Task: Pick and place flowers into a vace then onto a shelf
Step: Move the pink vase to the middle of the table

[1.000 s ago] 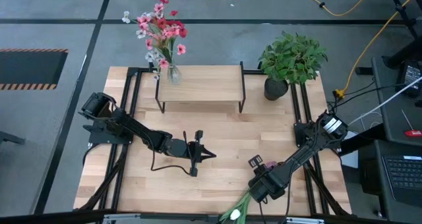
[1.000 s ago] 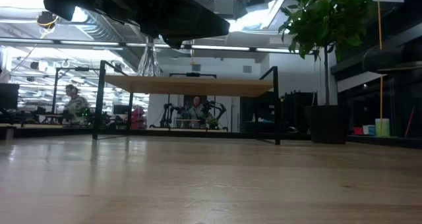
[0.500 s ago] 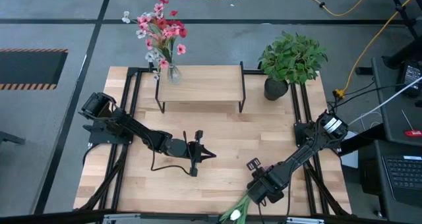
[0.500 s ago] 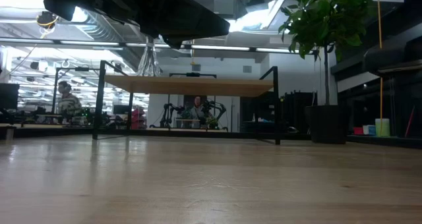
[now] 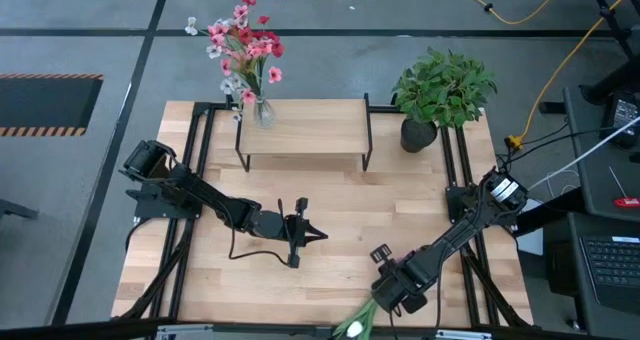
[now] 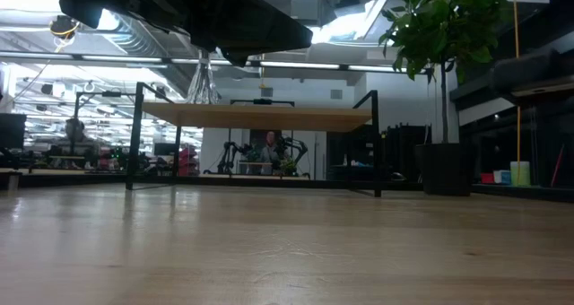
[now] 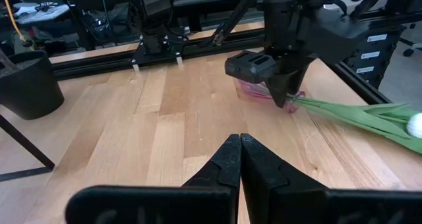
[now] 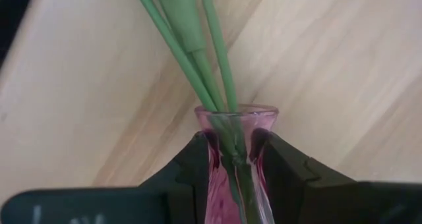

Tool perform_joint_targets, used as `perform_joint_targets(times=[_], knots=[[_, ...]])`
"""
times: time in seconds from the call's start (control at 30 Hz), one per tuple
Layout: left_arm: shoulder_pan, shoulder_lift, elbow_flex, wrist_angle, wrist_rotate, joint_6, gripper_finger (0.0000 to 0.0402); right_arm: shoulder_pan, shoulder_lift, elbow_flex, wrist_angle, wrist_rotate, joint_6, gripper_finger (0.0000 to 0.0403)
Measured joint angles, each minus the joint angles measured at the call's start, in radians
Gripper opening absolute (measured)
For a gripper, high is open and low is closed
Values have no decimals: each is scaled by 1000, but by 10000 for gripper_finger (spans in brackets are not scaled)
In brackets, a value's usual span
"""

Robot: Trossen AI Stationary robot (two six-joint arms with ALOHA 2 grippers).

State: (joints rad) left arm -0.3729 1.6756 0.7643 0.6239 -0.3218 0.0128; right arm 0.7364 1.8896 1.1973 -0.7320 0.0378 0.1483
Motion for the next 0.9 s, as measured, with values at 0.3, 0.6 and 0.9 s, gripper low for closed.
perform_joint_targets(times=[0.3,0.6,0.9], knots=[[0,0,0,0,0,0,3,-42,0,0,6,-11,32,104],[0,0,0,0,0,0,2,-97,1,0,10,23,14,104],[0,0,0,0,0,0,2,-148,2,0,18,98,-50,104]])
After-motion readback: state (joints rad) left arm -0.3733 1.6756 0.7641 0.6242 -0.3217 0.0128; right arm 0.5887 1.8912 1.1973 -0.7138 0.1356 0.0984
